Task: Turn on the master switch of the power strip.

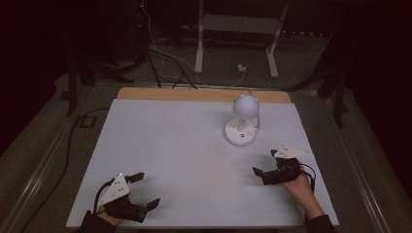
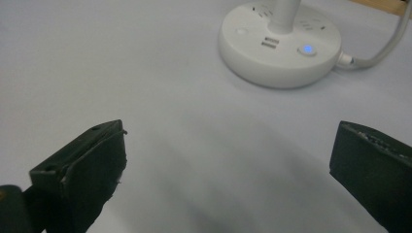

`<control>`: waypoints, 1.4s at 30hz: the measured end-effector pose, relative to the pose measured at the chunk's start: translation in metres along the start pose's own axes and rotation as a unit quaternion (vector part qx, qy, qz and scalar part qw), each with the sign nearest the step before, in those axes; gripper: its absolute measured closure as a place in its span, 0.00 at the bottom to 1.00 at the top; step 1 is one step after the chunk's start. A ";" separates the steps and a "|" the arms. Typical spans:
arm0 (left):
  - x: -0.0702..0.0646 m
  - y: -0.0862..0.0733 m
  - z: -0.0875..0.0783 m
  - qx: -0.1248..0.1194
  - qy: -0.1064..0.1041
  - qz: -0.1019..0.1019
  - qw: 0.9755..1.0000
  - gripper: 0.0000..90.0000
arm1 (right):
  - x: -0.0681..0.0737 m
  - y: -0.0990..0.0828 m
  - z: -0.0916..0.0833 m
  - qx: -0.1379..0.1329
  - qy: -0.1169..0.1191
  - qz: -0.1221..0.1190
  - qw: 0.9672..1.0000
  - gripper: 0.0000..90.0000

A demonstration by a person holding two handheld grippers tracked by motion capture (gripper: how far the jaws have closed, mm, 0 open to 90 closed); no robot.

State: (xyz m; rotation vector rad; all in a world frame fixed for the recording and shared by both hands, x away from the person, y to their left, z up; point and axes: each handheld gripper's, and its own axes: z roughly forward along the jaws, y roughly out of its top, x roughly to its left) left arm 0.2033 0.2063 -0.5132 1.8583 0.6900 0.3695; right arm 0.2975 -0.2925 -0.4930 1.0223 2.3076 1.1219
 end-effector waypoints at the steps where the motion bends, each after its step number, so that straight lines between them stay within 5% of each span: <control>1: 0.000 0.000 0.000 0.000 0.000 0.000 1.000 0.00 | 0.002 -0.005 -0.004 -0.004 0.000 0.003 1.000 0.00; 19: 0.000 0.000 0.000 0.000 0.001 0.000 1.000 0.00 | 0.024 -0.039 -0.027 0.010 0.001 -0.019 1.000 0.00; 32: -0.001 0.000 0.001 0.000 0.001 0.000 1.000 0.00 | 0.026 -0.061 -0.039 0.029 0.001 -0.009 1.000 0.00; 38: -0.001 0.000 0.001 0.000 0.000 0.001 1.000 0.00 | 0.029 -0.068 -0.040 0.031 -0.024 -0.030 0.999 0.00; 42: -0.001 0.000 0.001 0.001 -0.001 0.000 1.000 0.00 | 0.027 -0.069 -0.037 0.030 -0.014 -0.027 0.999 0.00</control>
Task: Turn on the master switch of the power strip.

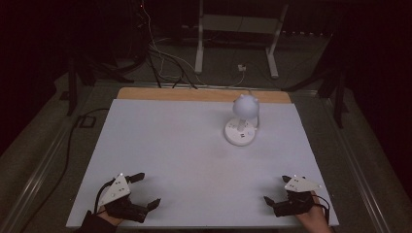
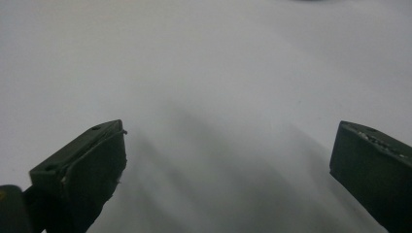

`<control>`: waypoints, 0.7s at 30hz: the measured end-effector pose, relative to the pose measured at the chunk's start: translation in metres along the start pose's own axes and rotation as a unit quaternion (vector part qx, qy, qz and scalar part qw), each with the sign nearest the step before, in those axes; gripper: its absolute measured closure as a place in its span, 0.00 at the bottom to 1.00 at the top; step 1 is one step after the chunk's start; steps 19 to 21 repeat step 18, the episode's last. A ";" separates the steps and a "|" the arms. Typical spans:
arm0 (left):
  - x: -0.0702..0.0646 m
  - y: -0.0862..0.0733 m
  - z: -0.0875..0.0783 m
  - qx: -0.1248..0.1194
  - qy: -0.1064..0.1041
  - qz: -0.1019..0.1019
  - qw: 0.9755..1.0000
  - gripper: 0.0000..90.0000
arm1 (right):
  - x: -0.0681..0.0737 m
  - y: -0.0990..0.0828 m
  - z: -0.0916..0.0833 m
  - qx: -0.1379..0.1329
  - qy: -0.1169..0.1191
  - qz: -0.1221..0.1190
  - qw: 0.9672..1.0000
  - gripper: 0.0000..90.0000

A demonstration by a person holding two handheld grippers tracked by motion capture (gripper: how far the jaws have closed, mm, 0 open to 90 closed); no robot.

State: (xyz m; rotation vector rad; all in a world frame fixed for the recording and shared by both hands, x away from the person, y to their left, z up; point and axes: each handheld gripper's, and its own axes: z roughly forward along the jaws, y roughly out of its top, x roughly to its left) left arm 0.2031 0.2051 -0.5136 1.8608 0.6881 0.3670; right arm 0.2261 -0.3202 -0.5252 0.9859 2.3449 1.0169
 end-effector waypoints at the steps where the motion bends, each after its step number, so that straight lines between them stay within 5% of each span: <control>1: 0.000 0.000 0.000 0.000 0.000 0.000 1.000 0.00 | -0.001 0.000 0.001 -0.002 0.001 0.001 1.000 0.00; 21: 0.000 0.000 0.001 0.002 0.000 0.002 1.000 0.00 | -0.002 0.003 0.006 0.012 0.013 0.001 1.000 0.00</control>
